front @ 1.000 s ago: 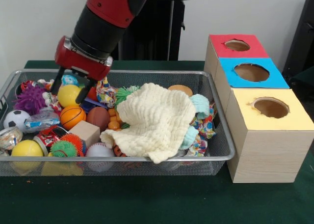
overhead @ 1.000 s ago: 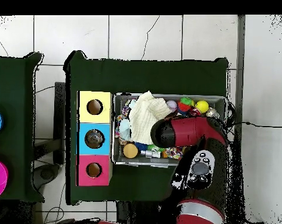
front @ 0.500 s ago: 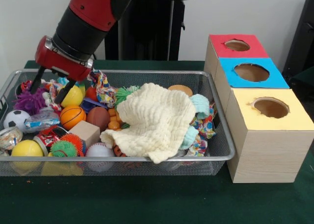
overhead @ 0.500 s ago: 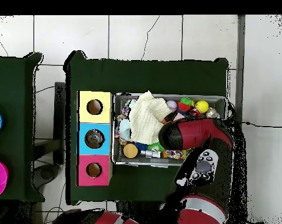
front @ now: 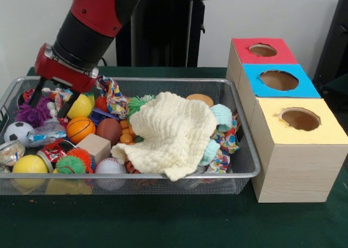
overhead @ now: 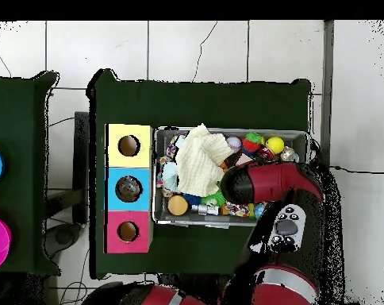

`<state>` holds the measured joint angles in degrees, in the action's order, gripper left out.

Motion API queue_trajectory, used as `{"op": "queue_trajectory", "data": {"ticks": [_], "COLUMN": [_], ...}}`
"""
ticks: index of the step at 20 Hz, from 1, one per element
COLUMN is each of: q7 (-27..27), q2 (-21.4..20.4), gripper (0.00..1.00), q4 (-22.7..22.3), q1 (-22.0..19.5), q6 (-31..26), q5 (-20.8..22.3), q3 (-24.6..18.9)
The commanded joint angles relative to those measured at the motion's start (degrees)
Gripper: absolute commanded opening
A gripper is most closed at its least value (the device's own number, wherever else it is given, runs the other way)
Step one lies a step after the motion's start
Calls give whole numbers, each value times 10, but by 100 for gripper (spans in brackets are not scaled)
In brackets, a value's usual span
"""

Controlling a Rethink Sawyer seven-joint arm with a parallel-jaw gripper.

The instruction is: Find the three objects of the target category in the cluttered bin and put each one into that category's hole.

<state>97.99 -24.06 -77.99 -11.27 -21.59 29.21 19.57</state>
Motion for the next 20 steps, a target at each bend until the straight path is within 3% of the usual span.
{"op": "queue_trajectory", "data": {"ticks": [1, 6, 14, 20], "q7": [48, 54, 49, 52], "q2": [-3, -2, -19, -8], "gripper": [100, 100, 100, 100], "q4": [-31, -27, -44, -27], "q1": [-21, -17, -29, -17], "q6": [3, 5, -22, -21], "q5": [-31, -31, -66, -72], "q3": [-86, -83, -121, -113]}}
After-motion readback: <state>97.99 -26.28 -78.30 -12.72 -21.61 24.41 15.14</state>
